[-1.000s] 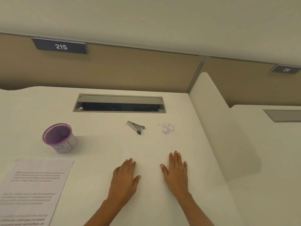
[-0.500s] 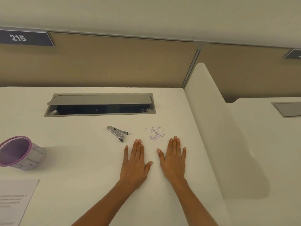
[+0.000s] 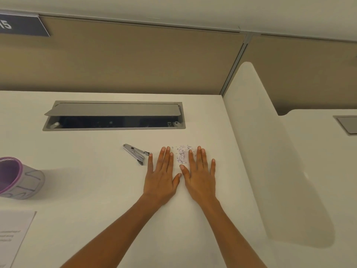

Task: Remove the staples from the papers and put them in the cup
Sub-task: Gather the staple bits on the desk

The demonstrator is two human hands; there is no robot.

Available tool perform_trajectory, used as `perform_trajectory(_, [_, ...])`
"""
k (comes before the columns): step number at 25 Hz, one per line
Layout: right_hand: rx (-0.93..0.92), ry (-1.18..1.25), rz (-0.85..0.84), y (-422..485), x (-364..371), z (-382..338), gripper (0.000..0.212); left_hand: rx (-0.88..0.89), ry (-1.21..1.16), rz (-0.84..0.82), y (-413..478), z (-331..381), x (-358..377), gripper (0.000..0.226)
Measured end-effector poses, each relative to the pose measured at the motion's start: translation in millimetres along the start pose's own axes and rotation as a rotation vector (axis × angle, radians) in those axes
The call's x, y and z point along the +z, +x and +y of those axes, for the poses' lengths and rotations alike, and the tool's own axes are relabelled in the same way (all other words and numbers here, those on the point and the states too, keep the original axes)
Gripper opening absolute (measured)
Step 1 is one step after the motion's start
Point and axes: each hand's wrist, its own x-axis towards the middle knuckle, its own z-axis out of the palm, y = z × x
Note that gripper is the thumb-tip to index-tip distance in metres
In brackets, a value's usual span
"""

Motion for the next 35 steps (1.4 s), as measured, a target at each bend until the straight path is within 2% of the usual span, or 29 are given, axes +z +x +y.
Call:
perform_trajectory(5, [0.149, 0.018, -0.08, 18, -12, 24, 0.093, -0.045, 0.048, -0.03, 19, -8, -8, 0.109])
perform_trajectory(9, [0.041, -0.002, -0.104, 35, -12, 26, 0.095, 0.028, 0.106, -0.07, 36, -11, -12, 0.124])
perform_trajectory(16, [-0.258, -0.027, -0.152, 56, -8, 22, 0.092, 0.118, 0.084, -0.074, 46, -12, -11, 0.122])
perform_trajectory(22, [-0.403, -0.023, -0.188, 50, -12, 25, 0.088, 0.209, 0.073, -0.097, 43, -14, -9, 0.117])
perform_trajectory(26, [-0.369, 0.058, -0.186, 40, -13, 26, 0.086, 0.225, 0.04, -0.083, 32, -11, -6, 0.114])
perform_trajectory(29, [-0.295, 0.173, -0.197, 43, -16, 26, 0.087, 0.171, 0.02, -0.084, 35, -18, -11, 0.12])
perform_trajectory(35, [-0.306, 0.087, -0.203, 63, -13, 22, 0.09, 0.16, 0.08, -0.164, 61, -31, -20, 0.124])
